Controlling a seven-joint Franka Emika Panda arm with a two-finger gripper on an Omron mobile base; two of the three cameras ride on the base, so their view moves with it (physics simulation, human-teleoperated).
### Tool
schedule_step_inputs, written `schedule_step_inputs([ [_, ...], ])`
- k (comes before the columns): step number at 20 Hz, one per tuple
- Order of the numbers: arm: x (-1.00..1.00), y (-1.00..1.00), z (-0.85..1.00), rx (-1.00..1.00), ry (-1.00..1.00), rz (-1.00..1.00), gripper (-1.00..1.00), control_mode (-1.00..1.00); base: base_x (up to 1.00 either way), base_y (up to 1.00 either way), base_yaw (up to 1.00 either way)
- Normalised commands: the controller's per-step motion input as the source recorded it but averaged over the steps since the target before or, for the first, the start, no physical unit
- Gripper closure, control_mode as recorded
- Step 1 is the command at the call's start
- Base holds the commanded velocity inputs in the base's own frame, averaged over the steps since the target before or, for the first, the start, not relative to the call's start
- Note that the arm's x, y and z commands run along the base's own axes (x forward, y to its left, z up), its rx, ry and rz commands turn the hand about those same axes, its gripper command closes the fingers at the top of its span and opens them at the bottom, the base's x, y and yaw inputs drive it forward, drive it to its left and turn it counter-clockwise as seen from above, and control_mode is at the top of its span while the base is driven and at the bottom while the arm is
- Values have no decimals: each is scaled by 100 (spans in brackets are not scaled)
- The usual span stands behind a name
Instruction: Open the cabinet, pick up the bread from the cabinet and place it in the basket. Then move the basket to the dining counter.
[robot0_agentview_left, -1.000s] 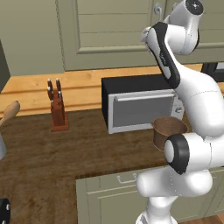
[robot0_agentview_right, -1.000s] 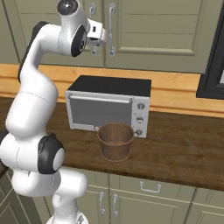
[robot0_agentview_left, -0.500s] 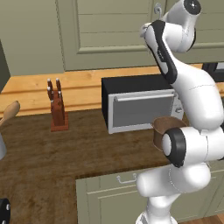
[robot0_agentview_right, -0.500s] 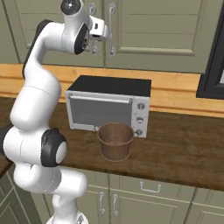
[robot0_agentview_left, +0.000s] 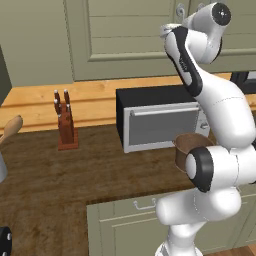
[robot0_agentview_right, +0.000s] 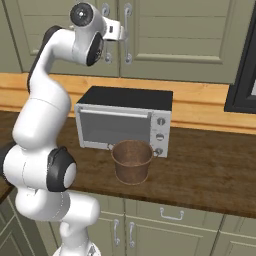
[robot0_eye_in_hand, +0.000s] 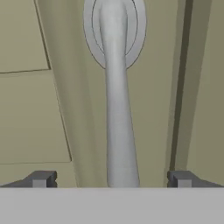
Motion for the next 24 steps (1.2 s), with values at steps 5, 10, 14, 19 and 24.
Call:
schedule_step_inputs([
  [5,42,0,0,6,-10,0,100,-100,0,0,0],
  [10,43,0,8,13,-1,0,100,-100,0,0,0],
  [14,25,3,6,13,0,0,100,-100,0,0,0],
  [19,-34,31,9,8,0,0,100,-100,0,0,0],
  [24,-76,26,17,8,0,0,100,-100,0,0,0],
])
